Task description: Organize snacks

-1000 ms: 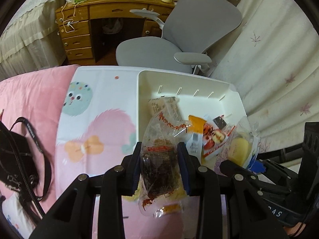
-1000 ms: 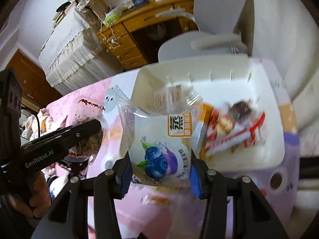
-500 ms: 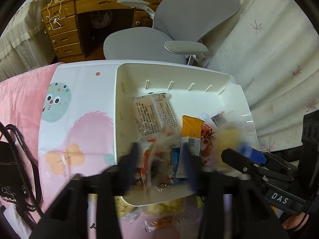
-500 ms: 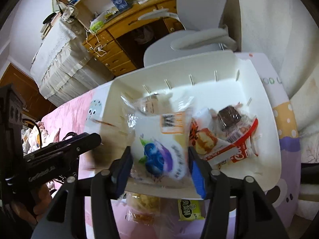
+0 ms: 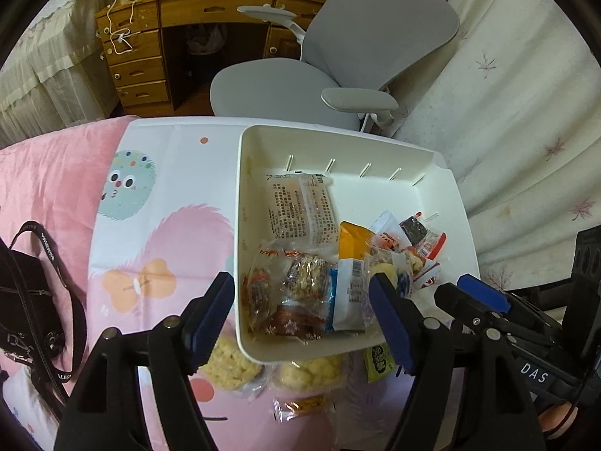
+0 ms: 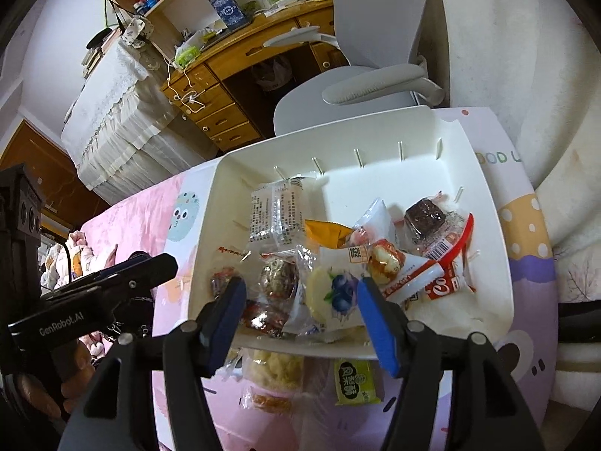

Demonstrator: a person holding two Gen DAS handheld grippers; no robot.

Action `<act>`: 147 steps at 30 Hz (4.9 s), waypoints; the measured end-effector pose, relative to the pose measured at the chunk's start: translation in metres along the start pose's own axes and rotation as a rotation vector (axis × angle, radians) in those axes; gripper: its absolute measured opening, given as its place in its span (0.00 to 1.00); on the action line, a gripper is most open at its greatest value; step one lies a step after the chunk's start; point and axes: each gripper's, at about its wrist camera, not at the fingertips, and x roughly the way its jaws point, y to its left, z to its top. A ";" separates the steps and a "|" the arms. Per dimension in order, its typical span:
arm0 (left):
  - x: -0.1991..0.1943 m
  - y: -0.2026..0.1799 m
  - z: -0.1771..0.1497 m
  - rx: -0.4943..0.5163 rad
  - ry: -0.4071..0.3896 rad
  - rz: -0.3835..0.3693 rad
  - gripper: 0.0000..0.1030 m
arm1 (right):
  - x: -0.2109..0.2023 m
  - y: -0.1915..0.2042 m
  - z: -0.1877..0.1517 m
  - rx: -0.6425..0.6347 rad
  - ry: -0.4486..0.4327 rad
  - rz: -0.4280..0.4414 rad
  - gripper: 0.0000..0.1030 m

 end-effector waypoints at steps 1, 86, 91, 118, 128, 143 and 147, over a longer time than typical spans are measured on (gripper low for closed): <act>-0.006 0.000 -0.003 0.001 -0.006 0.001 0.73 | -0.005 0.001 -0.002 0.001 -0.006 -0.001 0.60; 0.135 -0.016 -0.143 -0.059 0.385 0.074 0.63 | 0.080 -0.019 -0.160 -0.429 0.011 -0.180 0.47; 0.135 -0.022 -0.147 -0.050 0.368 0.063 0.57 | 0.077 -0.022 -0.160 -0.417 0.014 -0.176 0.47; 0.087 -0.017 -0.170 0.052 0.317 -0.041 0.52 | 0.046 -0.031 -0.172 -0.326 -0.032 -0.205 0.46; 0.085 -0.056 -0.186 0.401 0.333 -0.057 0.52 | 0.026 -0.043 -0.180 -0.238 -0.068 -0.252 0.45; 0.098 -0.072 -0.206 0.647 0.332 -0.049 0.22 | -0.018 -0.057 -0.201 -0.091 -0.121 -0.342 0.45; 0.100 -0.075 -0.207 0.646 0.348 -0.075 0.18 | -0.025 -0.057 -0.200 -0.074 -0.126 -0.357 0.45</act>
